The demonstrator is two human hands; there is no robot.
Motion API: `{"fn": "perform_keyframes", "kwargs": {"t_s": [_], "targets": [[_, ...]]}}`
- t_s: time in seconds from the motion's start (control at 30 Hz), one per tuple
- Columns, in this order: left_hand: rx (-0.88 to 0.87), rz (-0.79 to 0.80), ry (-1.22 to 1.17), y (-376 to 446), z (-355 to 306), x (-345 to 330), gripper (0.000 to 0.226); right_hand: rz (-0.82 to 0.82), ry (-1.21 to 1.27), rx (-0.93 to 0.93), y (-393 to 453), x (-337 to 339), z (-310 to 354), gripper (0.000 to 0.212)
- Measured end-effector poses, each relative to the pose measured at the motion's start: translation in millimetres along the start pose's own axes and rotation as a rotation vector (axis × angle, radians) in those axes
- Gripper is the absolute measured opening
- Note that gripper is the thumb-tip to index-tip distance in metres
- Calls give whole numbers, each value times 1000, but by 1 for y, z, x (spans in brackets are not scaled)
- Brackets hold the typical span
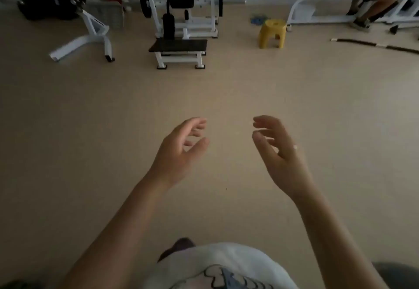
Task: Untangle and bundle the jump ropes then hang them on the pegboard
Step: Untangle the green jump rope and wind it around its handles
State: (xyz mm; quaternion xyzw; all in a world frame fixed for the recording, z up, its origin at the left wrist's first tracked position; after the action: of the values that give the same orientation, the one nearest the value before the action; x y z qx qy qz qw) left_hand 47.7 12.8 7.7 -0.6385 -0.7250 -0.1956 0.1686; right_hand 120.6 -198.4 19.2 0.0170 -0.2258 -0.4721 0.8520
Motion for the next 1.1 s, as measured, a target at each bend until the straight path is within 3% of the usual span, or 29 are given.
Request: {"fn": "perform_keyframes", "kwargs": {"t_s": [0.13, 0.3, 0.63, 0.83, 1.1], "targets": [[144, 112, -31, 20, 31, -37, 45, 44, 21, -209, -3, -2, -58, 22], [244, 145, -86, 54, 81, -57, 39, 149, 31, -330, 25, -5, -121, 22], [391, 183, -131, 242, 162, -45, 38, 300, -10, -543, 212, 14, -230, 17], [338, 297, -152, 414, 158, -42, 30, 240, -11, -644, 303, 76, -280, 17], [256, 306, -181, 665, 157, -83, 24, -39, 59, -728, 426, 195, -403, 33]]}}
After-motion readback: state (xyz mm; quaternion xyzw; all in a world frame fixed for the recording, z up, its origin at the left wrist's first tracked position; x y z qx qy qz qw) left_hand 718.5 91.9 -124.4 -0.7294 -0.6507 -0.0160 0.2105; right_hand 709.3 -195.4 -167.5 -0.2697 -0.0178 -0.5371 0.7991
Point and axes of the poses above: each hand's wrist, its own y-axis towards the middle knuckle, its own x-axis out of the back of the hand, z = x × y, the point moved 5 cm from there along y, towards the middle knuckle, and after that the axes turned 10 degrees about z, right-handed, at the moved point
